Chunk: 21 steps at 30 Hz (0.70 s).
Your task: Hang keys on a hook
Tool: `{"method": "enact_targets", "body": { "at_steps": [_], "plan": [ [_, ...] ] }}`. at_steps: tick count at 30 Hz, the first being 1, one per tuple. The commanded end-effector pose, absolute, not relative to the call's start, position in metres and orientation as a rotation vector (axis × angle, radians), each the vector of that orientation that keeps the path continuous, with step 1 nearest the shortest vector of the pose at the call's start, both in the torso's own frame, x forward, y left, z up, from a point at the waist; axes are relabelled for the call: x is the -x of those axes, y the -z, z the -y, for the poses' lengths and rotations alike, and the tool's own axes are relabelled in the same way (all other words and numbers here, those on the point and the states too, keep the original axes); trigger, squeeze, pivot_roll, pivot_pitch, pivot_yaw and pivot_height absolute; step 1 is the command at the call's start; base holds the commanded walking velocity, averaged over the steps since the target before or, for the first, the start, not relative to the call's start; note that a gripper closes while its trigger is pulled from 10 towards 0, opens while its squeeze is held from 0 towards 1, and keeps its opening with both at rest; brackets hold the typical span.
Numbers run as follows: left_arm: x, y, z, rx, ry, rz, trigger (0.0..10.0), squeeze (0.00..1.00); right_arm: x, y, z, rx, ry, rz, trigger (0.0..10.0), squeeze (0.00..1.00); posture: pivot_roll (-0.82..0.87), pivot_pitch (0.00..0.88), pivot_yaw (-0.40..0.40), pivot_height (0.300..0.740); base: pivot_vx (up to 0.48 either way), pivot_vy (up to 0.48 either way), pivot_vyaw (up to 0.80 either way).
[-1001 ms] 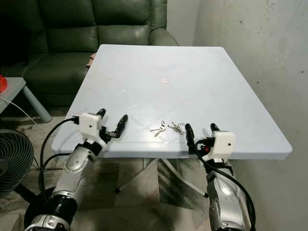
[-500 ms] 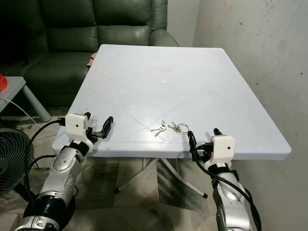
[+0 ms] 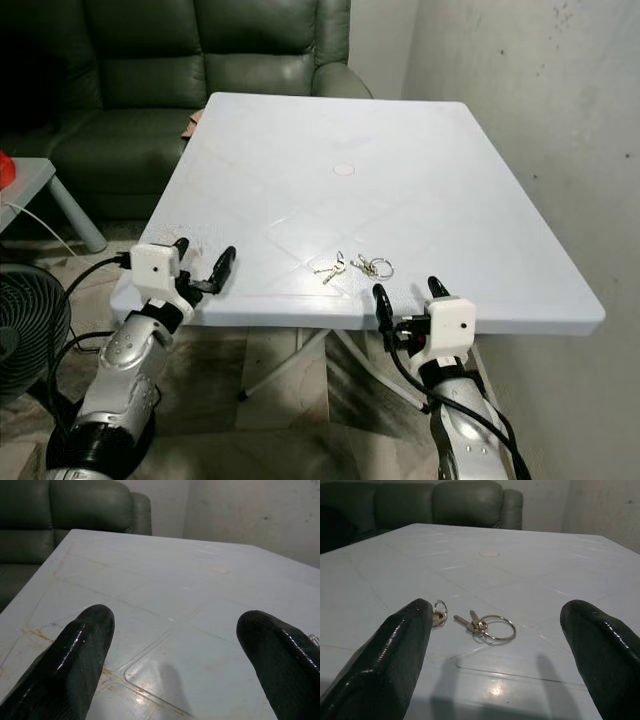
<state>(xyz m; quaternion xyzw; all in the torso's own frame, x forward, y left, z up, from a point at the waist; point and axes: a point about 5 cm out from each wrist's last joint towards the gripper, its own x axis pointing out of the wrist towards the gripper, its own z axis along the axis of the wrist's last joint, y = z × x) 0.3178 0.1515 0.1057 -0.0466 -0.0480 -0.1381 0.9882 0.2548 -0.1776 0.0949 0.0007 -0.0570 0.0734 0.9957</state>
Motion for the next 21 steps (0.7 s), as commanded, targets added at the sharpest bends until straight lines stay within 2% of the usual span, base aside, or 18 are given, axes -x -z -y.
{"method": "enact_targets", "body": {
  "at_steps": [1,21],
  "plan": [
    [-0.3163,-0.1072,-0.1552,0.081,0.278,0.095,10.0,0.0,-0.2539,-0.0989,0.1752,-0.005,-0.151,0.123,10.0,0.0,-0.04,0.003,-0.005,0.74,0.0,0.0,0.0],
    [-0.31,-0.106,-0.1474,0.107,0.322,0.079,10.0,0.0,-0.2531,-0.1029,0.1773,0.011,-0.182,0.105,10.0,0.0,-0.03,0.0,-0.019,0.74,0.0,0.0,0.0]
  ]
}}
